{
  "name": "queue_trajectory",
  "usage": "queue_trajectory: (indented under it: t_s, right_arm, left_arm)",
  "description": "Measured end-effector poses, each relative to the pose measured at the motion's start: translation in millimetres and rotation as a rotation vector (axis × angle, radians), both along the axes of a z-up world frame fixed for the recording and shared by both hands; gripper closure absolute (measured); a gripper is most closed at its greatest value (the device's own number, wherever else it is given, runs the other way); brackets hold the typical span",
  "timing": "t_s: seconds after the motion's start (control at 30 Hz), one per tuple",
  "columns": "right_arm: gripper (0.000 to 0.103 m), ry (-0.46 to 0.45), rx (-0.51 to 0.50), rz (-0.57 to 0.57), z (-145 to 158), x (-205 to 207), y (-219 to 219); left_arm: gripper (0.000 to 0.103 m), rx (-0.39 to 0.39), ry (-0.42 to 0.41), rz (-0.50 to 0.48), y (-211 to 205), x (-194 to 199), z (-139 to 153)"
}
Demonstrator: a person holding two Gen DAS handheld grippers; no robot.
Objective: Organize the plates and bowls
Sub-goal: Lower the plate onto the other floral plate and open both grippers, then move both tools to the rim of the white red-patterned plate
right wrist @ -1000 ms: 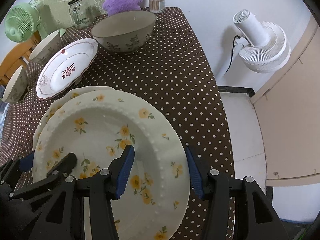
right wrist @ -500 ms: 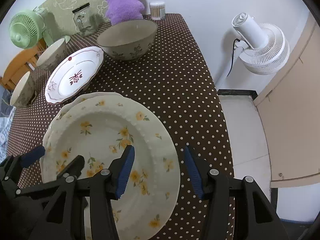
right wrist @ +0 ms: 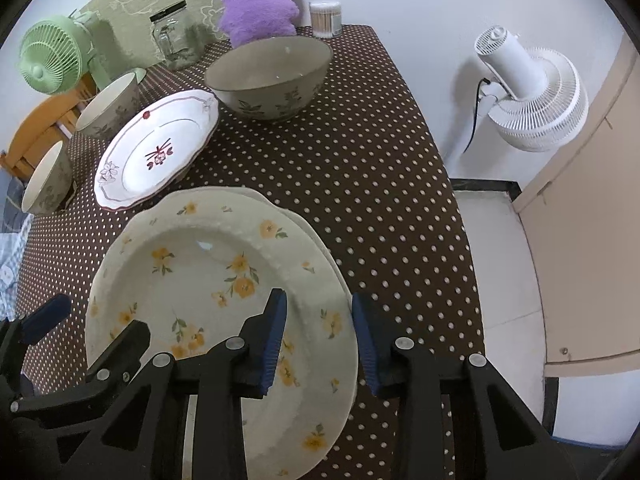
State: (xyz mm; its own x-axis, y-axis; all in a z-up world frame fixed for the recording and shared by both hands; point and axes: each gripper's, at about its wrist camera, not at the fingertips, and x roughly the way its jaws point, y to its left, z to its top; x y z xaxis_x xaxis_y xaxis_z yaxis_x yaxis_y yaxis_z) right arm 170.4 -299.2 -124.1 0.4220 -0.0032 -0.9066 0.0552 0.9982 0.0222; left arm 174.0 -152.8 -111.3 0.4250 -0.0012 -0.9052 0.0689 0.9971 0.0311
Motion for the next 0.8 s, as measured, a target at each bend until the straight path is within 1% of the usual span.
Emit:
queue_trajectory:
  t_s: [0.07,0.13,0.2,0.27,0.33,0.4,0.47,0.5,0.67,0.8]
  right_arm:
    - [0.066,-0.029,0.02,0.035,4.2,2.9,9.5]
    - [0.066,-0.038,-0.01,0.072,6.5,5.3,23.7]
    - [0.066,-0.047,-0.014,0.085,8.2,6.7,30.5]
    - [0.066,-0.041,0.004,0.08,8.6,7.2,33.9]
    - [0.059,-0.032,0.016,0.068,9.0,7.3,37.8]
    - [0.036,-0.044,0.019,0.054,12.6,5.1,42.4]
    - [0.03,-0.067,0.018,0.043,18.7,1.1,50.6]
    - [0.028,-0.075,0.018,0.039,22.1,-0.3,56.8]
    - [0.027,-0.096,0.021,0.016,32.2,-6.8,83.5]
    - [0.027,-0.122,0.018,-0.033,40.8,-9.6,107.6]
  left_arm:
    - [0.014,-0.002,0.0,0.003,4.5,1.7,0.6]
    - [0.014,0.0,0.008,0.003,8.1,2.7,-0.2]
    - [0.014,-0.007,0.005,0.001,13.4,2.7,1.2]
    - [0.014,-0.013,0.004,-0.009,17.6,2.7,2.5]
    - [0.014,-0.026,-0.001,-0.024,23.8,1.9,4.7]
    - [0.014,-0.039,-0.015,-0.037,32.0,0.4,9.0]
    - [0.014,-0.052,-0.028,-0.051,41.1,-0.1,13.1]
    - [0.013,-0.058,-0.032,-0.058,45.8,0.1,14.5]
    - [0.012,-0.083,-0.06,-0.106,72.6,2.0,23.4]
    - [0.012,-0.104,-0.087,-0.137,95.4,6.1,29.5]
